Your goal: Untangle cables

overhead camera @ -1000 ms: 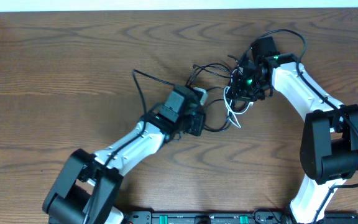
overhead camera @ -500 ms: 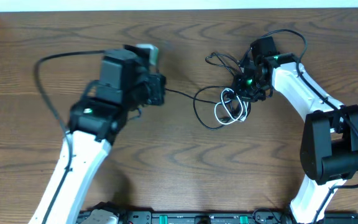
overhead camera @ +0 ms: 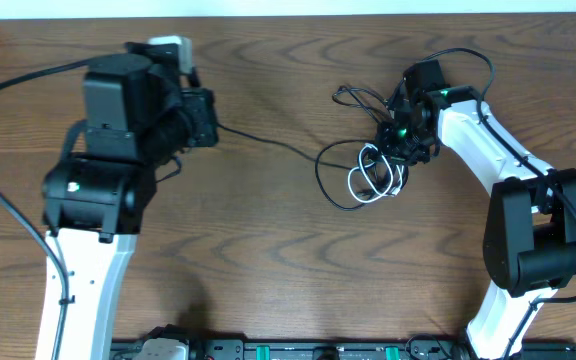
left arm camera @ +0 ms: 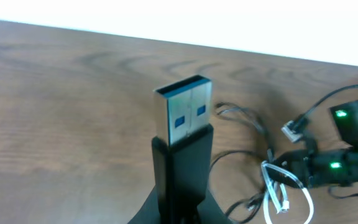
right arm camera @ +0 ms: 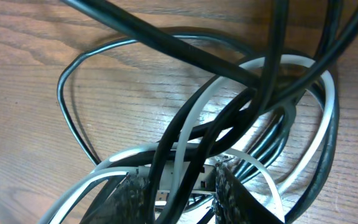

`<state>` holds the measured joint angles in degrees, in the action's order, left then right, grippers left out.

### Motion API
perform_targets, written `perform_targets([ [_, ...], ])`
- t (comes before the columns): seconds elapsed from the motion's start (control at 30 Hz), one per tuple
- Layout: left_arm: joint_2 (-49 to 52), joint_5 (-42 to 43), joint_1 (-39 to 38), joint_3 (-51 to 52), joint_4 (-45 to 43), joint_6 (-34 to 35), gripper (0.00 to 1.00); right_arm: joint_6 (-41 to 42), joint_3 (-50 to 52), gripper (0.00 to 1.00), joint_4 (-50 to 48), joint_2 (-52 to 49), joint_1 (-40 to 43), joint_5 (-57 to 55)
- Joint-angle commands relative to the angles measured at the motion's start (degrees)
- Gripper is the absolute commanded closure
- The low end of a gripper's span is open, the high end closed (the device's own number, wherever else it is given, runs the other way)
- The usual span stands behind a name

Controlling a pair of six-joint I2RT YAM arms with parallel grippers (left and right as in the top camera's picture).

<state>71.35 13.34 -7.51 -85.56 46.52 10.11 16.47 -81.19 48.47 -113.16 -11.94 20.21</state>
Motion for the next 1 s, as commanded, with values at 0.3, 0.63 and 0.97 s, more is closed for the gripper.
perform_targets([
  [0.3,2.95,-3.98,8.17,-2.75,12.28,-2.60,0.93,-4.96,-2.34,0.67,2.91,1.14,-0.15,1.60],
  [0.63,8.48,-8.46,10.78,-2.75,17.49,-2.60,0.93,-4.96,-3.26,0.55,7.10,6.75,-0.15,1.14],
  [0.97,10.03,0.07,10.51,-2.69,18.14,-7.45,0.64,-3.26,-3.23,0.45,7.28,6.75,-0.15,-2.86],
])
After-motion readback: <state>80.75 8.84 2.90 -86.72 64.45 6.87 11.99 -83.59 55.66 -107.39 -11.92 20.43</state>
